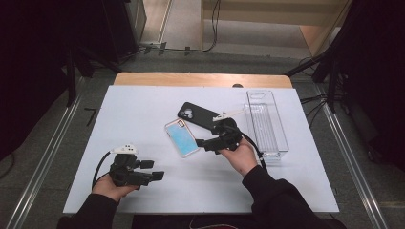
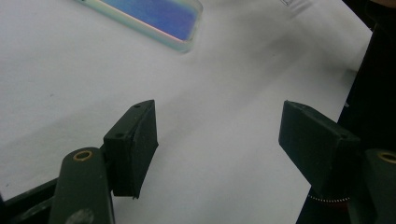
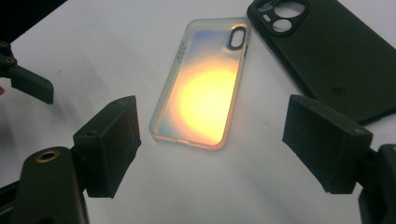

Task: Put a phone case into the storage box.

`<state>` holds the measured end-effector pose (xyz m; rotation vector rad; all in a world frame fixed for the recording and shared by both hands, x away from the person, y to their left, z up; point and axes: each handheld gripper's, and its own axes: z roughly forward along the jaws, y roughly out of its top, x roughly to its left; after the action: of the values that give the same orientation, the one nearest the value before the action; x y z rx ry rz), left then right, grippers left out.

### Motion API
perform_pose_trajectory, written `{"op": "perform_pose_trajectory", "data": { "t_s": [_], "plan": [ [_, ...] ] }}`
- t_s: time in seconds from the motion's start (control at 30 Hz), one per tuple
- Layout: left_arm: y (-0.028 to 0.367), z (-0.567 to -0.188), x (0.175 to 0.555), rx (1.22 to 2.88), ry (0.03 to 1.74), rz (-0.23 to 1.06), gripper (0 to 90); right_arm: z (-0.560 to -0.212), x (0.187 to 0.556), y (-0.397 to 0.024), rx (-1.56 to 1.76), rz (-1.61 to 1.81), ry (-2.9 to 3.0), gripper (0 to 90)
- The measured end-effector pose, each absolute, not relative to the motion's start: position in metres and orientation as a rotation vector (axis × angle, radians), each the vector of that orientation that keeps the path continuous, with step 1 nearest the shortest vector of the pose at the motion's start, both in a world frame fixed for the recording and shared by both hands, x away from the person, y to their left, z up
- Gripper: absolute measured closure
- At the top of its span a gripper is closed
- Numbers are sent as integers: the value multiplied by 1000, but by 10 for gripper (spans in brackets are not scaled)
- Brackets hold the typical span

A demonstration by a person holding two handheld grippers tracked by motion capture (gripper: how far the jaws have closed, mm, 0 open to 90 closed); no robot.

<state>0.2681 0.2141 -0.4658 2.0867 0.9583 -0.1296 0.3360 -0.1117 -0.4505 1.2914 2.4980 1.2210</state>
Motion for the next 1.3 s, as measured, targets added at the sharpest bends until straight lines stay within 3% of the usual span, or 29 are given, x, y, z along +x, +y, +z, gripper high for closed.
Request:
{"op": "perform_pose_trajectory", "data": {
  "t_s": [0.7,0.77,0.83,1.3],
  "plan": [
    [215,-466,268,2093,961,-127,280,-450,370,-67,1282,1189,2503,120],
    [215,-466,268,2093,961,-127,281,-450,371,-65,1279,1182,2506,100],
    [214,-466,268,2093,962,-130,280,-452,375,-59,1273,1191,2505,0],
    [214,-466,268,2094,957,-132,281,-458,385,-33,1357,1121,2475,0]
  ]
}}
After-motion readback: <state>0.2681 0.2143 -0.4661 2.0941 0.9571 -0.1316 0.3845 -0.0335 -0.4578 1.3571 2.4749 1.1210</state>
